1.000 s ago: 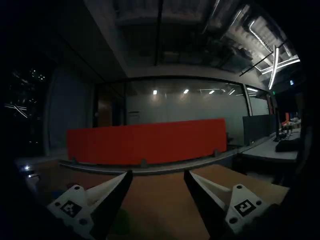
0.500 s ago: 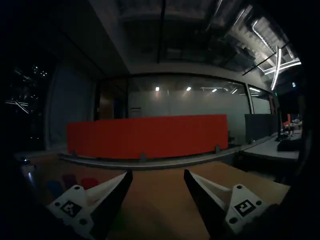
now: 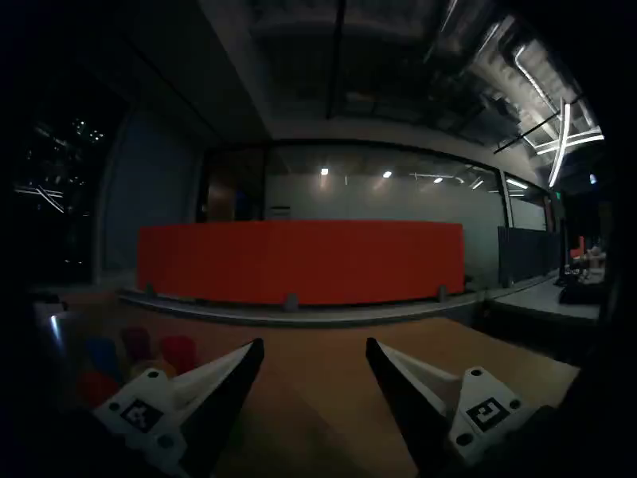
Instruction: Pour water
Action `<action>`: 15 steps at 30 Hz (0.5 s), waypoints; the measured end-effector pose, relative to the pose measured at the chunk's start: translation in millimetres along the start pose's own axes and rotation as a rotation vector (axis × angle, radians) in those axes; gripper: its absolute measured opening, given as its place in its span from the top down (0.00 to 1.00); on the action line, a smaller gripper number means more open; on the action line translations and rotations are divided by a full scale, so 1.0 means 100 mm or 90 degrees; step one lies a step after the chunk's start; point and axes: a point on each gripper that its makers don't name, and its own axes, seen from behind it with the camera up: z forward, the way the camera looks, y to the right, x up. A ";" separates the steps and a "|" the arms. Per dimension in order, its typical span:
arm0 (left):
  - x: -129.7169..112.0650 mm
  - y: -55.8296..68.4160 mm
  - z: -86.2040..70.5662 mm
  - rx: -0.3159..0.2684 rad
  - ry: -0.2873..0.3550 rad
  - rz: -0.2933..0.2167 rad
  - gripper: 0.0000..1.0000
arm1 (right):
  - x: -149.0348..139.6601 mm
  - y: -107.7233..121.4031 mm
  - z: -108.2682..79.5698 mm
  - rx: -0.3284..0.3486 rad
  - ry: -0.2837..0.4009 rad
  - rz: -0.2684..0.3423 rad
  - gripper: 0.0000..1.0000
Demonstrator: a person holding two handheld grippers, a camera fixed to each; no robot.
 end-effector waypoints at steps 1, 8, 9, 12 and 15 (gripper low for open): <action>0.00 0.00 0.00 0.000 0.000 0.000 0.02 | -0.03 0.01 0.00 -0.002 -0.002 -0.004 0.01; 0.00 0.00 0.00 0.000 0.000 0.000 0.02 | -0.12 0.05 0.01 -0.007 -0.009 -0.008 0.01; 0.00 0.00 0.00 0.000 0.000 0.000 0.02 | -0.13 0.05 0.01 -0.006 -0.009 -0.007 0.01; 0.00 0.00 0.01 0.000 0.000 0.000 0.02 | -0.14 0.05 0.01 -0.005 -0.011 -0.007 0.01; 0.00 0.00 0.01 0.000 0.000 0.000 0.02 | -0.17 0.05 0.02 -0.006 -0.014 -0.010 0.01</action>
